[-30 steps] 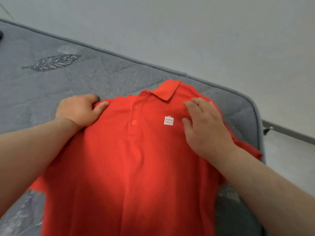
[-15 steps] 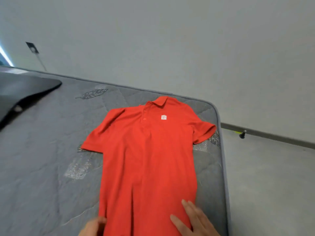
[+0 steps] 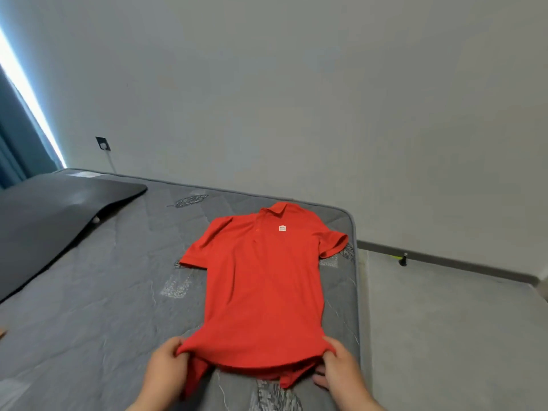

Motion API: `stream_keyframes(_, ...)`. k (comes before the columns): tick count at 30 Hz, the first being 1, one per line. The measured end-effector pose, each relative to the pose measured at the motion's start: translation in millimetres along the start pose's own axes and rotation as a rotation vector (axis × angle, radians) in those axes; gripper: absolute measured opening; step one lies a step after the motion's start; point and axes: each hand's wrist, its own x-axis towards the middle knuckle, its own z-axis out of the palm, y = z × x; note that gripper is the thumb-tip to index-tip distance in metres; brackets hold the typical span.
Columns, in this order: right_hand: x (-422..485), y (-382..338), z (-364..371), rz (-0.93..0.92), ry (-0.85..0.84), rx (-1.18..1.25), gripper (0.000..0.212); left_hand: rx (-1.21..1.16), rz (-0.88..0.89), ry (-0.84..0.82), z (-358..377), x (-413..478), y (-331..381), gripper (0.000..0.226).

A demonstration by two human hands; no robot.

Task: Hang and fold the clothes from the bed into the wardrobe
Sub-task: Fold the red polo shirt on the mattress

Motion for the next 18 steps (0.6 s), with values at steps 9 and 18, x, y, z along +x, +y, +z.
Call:
stream_keyframes(9,-20.2,-4.8,-59.6,0.113,0.256,0.378,0.028,0.211,0.022,-0.041,-36.4,-31.9,1.6,0.041)
stream_keyframes(18,-11.1,13.4,-9.1,0.042,0.065,-0.122,0.068,-0.215,-0.141,0.053,-21.8,-36.4,21.5,0.021)
